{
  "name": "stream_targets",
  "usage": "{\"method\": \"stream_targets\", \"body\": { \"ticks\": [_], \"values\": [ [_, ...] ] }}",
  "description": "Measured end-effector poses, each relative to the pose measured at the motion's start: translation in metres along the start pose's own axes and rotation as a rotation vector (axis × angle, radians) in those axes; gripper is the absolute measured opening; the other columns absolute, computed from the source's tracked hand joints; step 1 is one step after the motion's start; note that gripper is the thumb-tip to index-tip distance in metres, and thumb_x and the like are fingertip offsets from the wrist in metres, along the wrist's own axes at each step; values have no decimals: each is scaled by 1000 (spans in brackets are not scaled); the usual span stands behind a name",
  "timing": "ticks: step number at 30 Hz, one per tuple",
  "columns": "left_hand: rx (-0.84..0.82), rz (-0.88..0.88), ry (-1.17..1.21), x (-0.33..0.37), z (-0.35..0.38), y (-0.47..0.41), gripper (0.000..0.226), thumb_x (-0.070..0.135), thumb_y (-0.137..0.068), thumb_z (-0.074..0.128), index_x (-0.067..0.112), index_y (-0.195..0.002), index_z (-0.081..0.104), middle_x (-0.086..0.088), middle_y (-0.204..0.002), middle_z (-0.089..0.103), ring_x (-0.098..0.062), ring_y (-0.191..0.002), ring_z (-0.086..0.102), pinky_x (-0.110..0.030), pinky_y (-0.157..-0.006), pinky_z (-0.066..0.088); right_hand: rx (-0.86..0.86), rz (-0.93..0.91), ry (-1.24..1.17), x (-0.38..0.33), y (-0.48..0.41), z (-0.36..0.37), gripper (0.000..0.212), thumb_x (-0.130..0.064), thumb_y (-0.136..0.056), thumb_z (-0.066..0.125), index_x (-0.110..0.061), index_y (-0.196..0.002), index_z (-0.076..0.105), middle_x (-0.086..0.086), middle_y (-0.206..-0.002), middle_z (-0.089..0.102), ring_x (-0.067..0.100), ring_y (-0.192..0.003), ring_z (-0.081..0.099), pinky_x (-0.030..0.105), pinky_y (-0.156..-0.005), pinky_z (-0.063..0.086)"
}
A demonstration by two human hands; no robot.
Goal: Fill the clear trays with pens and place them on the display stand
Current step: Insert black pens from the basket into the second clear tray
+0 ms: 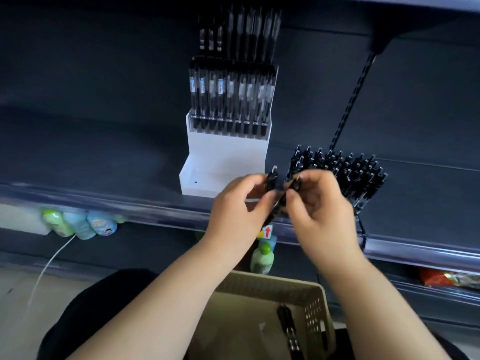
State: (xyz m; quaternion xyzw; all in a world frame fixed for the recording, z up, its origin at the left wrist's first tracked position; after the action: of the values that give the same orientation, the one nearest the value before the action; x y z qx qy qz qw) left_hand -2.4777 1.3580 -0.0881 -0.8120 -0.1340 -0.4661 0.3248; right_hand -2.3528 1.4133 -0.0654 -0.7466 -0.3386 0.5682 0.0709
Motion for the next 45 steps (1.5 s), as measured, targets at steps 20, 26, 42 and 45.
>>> {"method": "stream_targets", "body": {
  "ticks": [20,26,42,45],
  "values": [
    [191,-79,294,-34,5,-88,14,21,-84,66,33,-92,66,12,-87,70,-9,-89,67,-27,-81,55,126,-120,190,6,-107,-32,30,-15,-80,68,-39,-85,50,-21,-76,59,-6,-71,57,3,-64,41],
    [147,-58,298,-31,9,-81,16,20,-81,67,35,-87,65,16,-84,69,-3,-84,67,-17,-77,53,76,-133,241,13,-109,-13,30,-13,-79,68,-36,-88,50,-21,-79,58,-4,-75,58,7,-67,45],
    [127,-44,299,-25,12,-84,14,24,-78,65,28,-91,67,12,-84,70,-3,-85,66,-8,-70,49,39,-159,564,18,-116,7,30,-9,-80,66,-16,-108,60,-4,-85,63,24,-85,62,47,-79,50],
    [134,-39,284,-25,12,-84,15,24,-78,65,25,-93,68,12,-84,70,-3,-85,65,-8,-70,48,36,-137,558,18,-117,5,30,-9,-80,66,-17,-108,60,-3,-86,65,21,-83,63,41,-74,53]
  ]
}}
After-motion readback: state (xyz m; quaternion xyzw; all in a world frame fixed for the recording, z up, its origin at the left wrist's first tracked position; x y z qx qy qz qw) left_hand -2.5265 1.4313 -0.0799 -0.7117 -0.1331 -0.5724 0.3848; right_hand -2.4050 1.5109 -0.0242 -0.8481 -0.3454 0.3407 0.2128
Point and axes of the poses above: each hand's wrist, its own y-axis away from the middle knuckle, its own z-axis out of the palm, x = y × z, the point moved 5 cm from there along -y, towards the middle knuckle
